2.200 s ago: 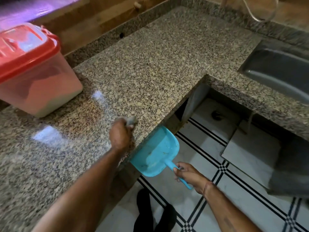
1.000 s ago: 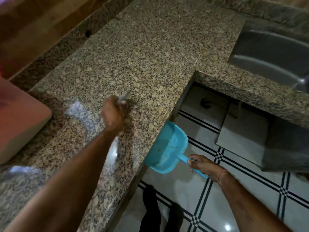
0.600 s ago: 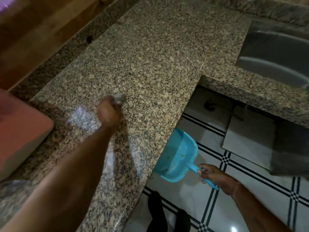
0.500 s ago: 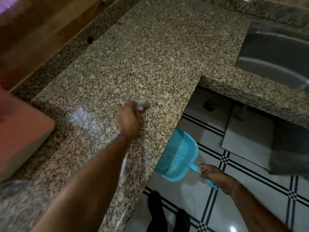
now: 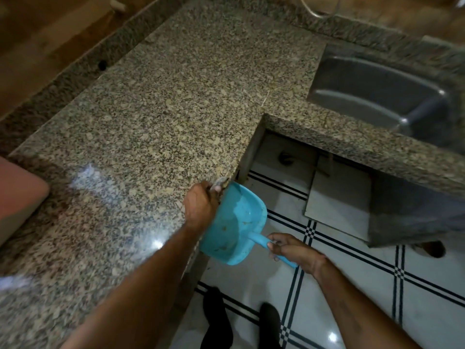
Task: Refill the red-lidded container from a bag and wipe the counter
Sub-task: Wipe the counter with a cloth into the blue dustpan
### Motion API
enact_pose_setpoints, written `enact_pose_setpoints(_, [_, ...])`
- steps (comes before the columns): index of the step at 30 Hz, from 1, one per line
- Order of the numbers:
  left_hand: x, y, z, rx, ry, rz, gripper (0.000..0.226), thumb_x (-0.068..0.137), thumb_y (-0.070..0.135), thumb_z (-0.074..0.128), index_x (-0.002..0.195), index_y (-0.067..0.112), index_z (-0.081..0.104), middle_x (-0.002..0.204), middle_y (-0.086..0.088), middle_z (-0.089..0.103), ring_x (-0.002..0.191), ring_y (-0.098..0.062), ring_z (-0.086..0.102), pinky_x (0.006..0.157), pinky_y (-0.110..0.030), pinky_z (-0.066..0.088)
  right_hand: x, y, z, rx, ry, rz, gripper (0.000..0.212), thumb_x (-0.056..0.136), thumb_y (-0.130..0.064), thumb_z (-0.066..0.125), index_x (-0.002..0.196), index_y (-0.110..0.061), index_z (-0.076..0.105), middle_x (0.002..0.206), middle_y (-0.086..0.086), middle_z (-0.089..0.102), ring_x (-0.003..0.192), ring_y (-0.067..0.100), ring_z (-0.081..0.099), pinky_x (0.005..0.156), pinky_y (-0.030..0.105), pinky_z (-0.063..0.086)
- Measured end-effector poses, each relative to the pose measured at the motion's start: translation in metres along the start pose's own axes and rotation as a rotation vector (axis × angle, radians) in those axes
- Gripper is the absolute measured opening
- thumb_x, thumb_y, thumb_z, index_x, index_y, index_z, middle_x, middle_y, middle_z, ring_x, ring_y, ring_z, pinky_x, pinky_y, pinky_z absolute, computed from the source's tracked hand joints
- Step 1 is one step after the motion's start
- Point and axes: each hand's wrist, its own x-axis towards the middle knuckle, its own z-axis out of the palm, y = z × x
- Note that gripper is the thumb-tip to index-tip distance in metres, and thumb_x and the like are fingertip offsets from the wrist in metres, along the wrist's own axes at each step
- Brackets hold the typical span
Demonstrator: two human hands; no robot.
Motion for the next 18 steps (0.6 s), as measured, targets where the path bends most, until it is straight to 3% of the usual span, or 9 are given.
enact_pose_setpoints(3, [-0.02,0.021,0.004,-0.026,0.036,-0.157,0.028,0.101,0.037,0.059,0.093,0.013,0.07,0.081,-0.005,0.072,0.073,-0.025,0.07,0.058,-0.033,0.057,-0.006,0.004,0.001,-0.014,-0.003,-0.01,0.015,0.1,-0.028,0.06,0.102,-0.015,0.068,0.075,0.003,0.064,0.073,0.013,0.058,0.088,0.031,0.046])
enact_pose_setpoints(5, [-0.048,0.035,0.017,0.112,0.036,-0.004,0.016,0.099,0.015,0.059,0.105,0.009,0.073,0.101,-0.01,0.074,0.087,-0.027,0.071,0.071,-0.038,0.058,-0.011,0.011,0.0,-0.017,-0.001,-0.029,0.012,0.098,-0.028,0.06,0.096,-0.018,0.067,0.074,0.002,0.063,0.074,0.015,0.056,0.086,0.031,0.044])
enact_pose_setpoints(6, [-0.06,0.036,0.024,0.211,-0.05,0.085,0.018,0.097,0.01,0.06,0.111,0.01,0.073,0.112,-0.01,0.072,0.097,-0.026,0.069,0.077,-0.038,0.057,-0.013,0.013,0.001,-0.017,-0.001,-0.037,0.012,0.098,-0.027,0.06,0.095,-0.018,0.067,0.072,0.002,0.062,0.073,0.016,0.055,0.084,0.029,0.044])
enact_pose_setpoints(8, [-0.073,0.037,0.037,0.353,-0.202,0.172,0.021,0.096,0.014,0.063,0.116,0.015,0.071,0.118,-0.006,0.065,0.107,-0.024,0.063,0.08,-0.034,0.053,-0.023,0.02,-0.003,-0.005,0.002,-0.045,0.011,0.101,-0.021,0.058,0.096,-0.014,0.065,0.07,0.002,0.061,0.07,0.015,0.054,0.076,0.024,0.046])
enact_pose_setpoints(10, [-0.073,0.045,0.034,0.322,-0.18,0.199,0.014,0.096,0.013,0.063,0.11,0.014,0.067,0.11,-0.006,0.06,0.102,-0.023,0.059,0.075,-0.032,0.048,-0.03,0.027,-0.009,0.008,0.006,-0.044,0.01,0.103,-0.017,0.057,0.099,-0.01,0.063,0.071,0.001,0.06,0.065,0.01,0.056,0.068,0.015,0.047])
enact_pose_setpoints(12, [-0.063,0.058,0.019,0.215,-0.018,0.181,0.011,0.097,0.008,0.057,0.105,0.009,0.062,0.104,-0.005,0.055,0.093,-0.021,0.053,0.076,-0.035,0.046,-0.036,0.035,-0.016,0.0,-0.002,-0.038,0.013,0.103,-0.02,0.057,0.102,-0.008,0.064,0.071,-0.001,0.061,0.065,0.007,0.057,0.069,0.014,0.048])
enact_pose_setpoints(15, [-0.041,0.053,-0.014,0.205,0.248,0.075,0.012,0.098,0.017,0.053,0.102,0.008,0.059,0.102,-0.005,0.051,0.091,-0.019,0.046,0.074,-0.035,0.045,-0.042,0.045,-0.026,-0.007,-0.02,-0.047,0.018,0.103,-0.021,0.057,0.108,-0.006,0.065,0.071,-0.003,0.064,0.067,0.006,0.059,0.071,0.017,0.049])
enact_pose_setpoints(18, [-0.049,0.031,-0.015,0.275,0.191,-0.066,0.009,0.099,0.022,0.058,0.098,0.013,0.058,0.106,-0.011,0.061,0.086,-0.019,0.053,0.07,-0.03,0.046,-0.048,0.047,-0.033,-0.011,-0.05,-0.062,0.012,0.104,-0.021,0.056,0.103,-0.013,0.065,0.074,-0.003,0.064,0.07,0.006,0.06,0.068,0.012,0.05])
